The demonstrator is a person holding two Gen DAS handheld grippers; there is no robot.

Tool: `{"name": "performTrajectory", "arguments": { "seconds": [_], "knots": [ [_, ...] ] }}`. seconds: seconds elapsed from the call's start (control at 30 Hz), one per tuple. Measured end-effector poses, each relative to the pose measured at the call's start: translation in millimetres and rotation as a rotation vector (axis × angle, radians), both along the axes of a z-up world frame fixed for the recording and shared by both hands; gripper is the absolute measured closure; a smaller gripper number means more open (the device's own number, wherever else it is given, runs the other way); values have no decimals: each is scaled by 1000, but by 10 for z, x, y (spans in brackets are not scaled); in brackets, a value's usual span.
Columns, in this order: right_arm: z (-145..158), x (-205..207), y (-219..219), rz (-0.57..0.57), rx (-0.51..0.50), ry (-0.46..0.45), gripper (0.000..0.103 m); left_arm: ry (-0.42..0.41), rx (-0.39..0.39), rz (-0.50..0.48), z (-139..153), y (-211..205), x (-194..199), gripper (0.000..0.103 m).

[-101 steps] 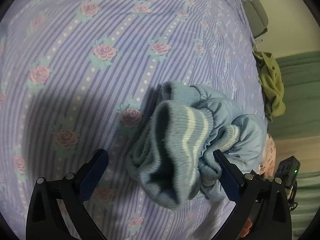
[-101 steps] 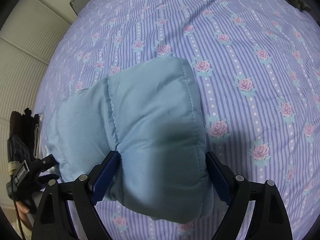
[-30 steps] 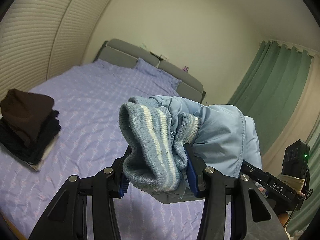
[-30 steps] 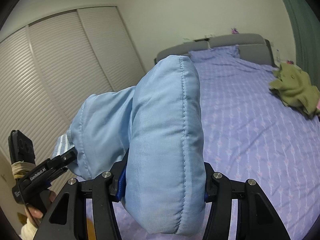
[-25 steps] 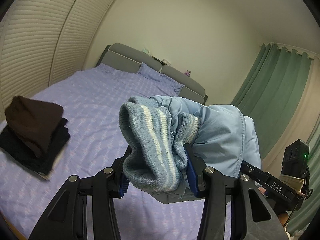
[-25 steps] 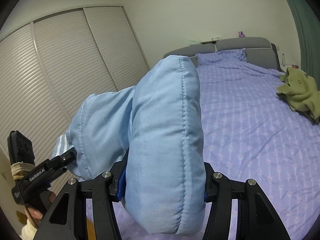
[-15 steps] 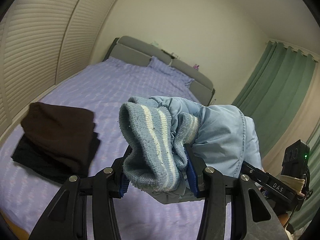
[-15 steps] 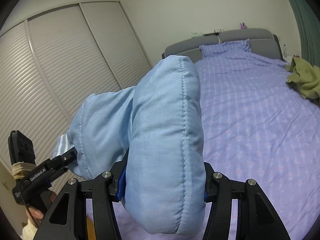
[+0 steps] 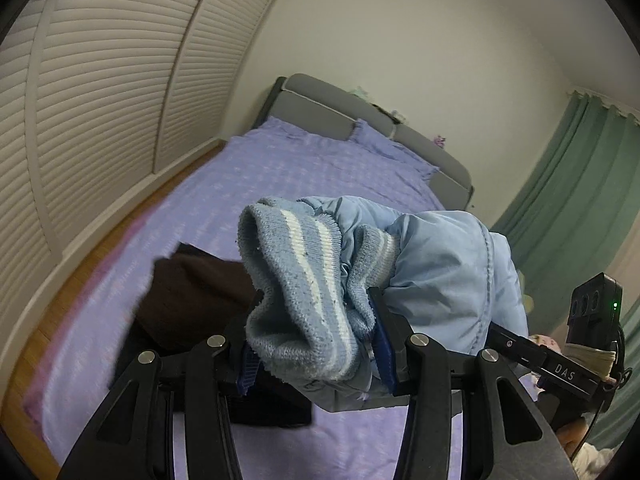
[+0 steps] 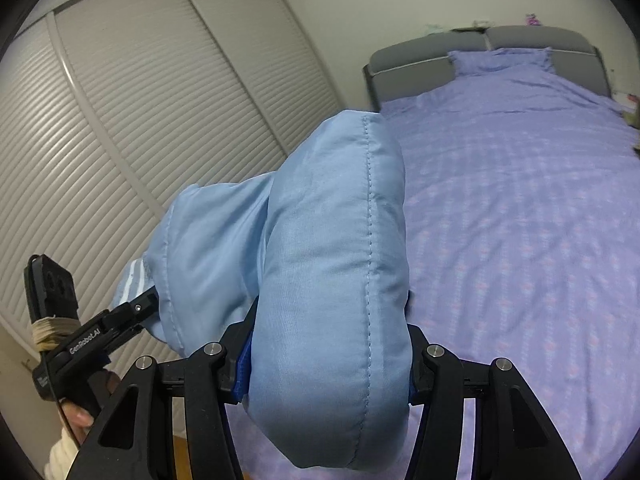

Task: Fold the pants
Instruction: 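Carry the folded pants with both tools toward the dark clothes stack, then lower the pants onto the dark stack and open both tools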

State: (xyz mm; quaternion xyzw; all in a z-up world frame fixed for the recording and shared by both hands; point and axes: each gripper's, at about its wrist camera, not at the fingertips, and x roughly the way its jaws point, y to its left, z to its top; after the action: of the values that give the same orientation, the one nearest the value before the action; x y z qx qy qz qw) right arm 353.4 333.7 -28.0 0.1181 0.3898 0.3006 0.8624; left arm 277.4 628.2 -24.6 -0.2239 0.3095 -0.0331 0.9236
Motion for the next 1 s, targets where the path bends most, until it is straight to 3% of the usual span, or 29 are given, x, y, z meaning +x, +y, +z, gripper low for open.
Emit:
{"name": "performTrajectory", "arguments": {
  "seconds": [0.33,0.73,1.0],
  "knots": [
    [-431,641,777,59,-13,69,48,78,-47,32,-551,828,603,57],
    [-1084,910,1032,30,-57,265,47,280,-73,24,-1331,1006,960,56],
    [-1167,960,1133,25,-160,230,35,348,-43,42,-1543,1054,1035,51]
  ]
}}
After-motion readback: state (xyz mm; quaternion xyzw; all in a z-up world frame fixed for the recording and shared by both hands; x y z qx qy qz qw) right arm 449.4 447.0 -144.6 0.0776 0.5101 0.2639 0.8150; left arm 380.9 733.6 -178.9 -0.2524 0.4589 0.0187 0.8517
